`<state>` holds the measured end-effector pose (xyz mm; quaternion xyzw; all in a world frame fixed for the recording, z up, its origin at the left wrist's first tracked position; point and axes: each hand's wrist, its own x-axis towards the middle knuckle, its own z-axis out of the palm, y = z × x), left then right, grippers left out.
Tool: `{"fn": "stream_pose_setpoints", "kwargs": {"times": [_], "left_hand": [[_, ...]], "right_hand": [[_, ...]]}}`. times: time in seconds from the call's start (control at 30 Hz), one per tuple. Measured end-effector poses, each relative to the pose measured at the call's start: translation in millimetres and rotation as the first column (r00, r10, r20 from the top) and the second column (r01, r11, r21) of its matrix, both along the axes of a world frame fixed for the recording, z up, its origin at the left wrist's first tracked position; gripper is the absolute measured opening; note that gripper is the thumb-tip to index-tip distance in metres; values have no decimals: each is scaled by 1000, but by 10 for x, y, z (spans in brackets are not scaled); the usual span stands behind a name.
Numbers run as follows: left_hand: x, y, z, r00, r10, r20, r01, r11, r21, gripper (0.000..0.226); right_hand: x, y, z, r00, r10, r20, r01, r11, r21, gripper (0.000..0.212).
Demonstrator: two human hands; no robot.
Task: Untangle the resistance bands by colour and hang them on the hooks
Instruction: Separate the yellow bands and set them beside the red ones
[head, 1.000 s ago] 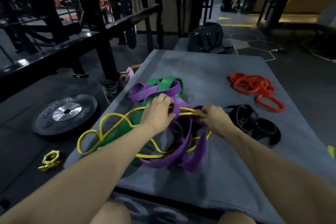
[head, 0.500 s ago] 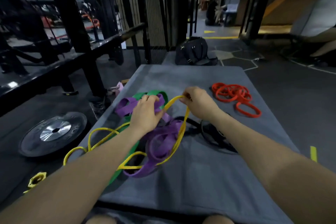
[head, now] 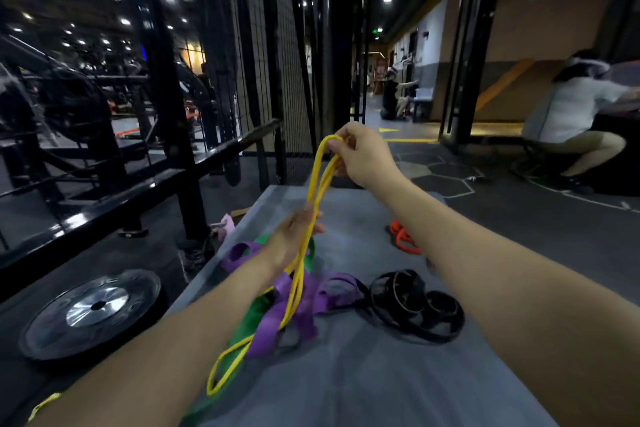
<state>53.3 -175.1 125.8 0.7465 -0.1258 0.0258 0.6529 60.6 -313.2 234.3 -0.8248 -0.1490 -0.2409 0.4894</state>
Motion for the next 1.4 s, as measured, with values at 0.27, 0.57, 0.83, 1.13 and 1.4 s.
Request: {"fn": "stream_pose_setpoints", "kwargs": {"times": [0.27,0.57,0.83,1.13,1.4], "left_hand": [[-45,249,-358,996,-55,75,6,839,544,28],[-157,369,-83,998,15,-57,2,958,288,22],[-254,-251,-336,968,-216,-129,248,902,354,31],[-87,156,86,991,49,-126,-28,986,161,21],[-64,400,953,983,163,-83,-171,980,-104,18]], "right_hand": [[-53,-324,116,988,-146,-48,154,945,287,16],[-93,-349,-136,970,-172,-171,221,919,325,24],[-173,-230,-13,973,-94,-213,171,909,380,24],[-192,-667,-331,920,-209,-332,306,912,272,25],[-349,-84,-595,912,133,-389,-107,990,88,13]]}}
